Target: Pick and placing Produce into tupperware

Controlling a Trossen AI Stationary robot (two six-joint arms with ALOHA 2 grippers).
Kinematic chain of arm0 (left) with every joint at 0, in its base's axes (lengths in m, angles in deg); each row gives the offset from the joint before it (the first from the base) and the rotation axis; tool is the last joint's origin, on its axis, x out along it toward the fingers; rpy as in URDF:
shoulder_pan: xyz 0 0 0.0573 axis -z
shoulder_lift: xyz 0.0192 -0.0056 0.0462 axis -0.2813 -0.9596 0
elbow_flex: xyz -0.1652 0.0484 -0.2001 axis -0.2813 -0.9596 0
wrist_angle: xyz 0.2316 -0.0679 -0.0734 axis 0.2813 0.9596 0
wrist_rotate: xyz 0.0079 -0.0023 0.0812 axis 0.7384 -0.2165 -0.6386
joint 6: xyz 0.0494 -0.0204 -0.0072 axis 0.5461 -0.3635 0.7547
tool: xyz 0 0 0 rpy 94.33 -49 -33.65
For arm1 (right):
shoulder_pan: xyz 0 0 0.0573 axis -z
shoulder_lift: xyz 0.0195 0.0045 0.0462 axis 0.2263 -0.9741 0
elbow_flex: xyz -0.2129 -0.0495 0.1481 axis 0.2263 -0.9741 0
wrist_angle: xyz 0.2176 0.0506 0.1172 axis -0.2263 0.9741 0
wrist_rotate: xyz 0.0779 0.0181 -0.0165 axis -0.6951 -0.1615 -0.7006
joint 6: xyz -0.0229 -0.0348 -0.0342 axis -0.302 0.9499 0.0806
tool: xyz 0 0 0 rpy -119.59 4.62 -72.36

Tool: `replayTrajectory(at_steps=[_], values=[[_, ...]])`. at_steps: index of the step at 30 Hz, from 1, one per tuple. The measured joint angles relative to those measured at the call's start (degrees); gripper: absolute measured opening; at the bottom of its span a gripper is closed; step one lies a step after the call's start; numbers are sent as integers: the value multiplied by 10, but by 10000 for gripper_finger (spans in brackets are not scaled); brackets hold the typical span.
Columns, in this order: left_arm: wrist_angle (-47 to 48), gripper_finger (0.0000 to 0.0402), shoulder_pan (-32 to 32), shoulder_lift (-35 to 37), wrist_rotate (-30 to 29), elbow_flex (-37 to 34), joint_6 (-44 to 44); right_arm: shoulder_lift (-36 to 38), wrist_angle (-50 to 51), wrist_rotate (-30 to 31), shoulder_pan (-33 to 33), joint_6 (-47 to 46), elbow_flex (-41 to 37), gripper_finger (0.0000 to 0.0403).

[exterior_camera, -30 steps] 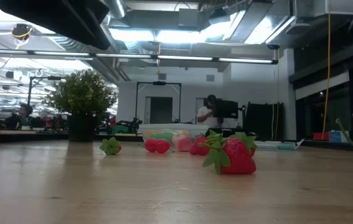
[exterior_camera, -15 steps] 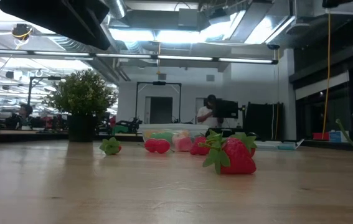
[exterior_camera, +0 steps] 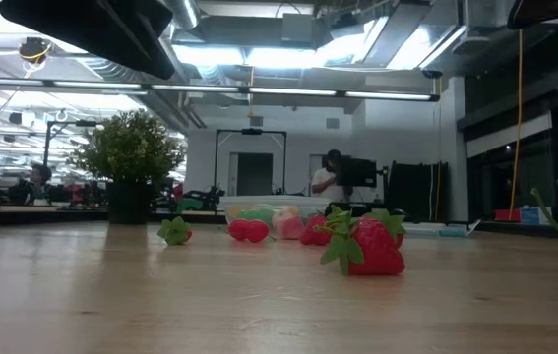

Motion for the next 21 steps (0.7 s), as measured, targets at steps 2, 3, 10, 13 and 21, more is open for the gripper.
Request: replayTrajectory(at_steps=[2, 3, 10, 13, 21], values=[[0, 132, 0, 0, 0, 0, 0, 0, 0, 0, 0, 0, 0, 120], [0, 132, 0, 0, 0, 0, 0, 0, -1, 0, 0, 0, 0, 129], [0, 132, 0, 0, 0, 0, 0, 0, 0, 0, 0, 0, 0, 184], [0, 132, 0, 0, 0, 0, 0, -2, 0, 0, 2, 0, 0, 201], [0, 135, 0, 0, -1, 0, 0, -42, 0, 0, 8, 2, 0, 217]])
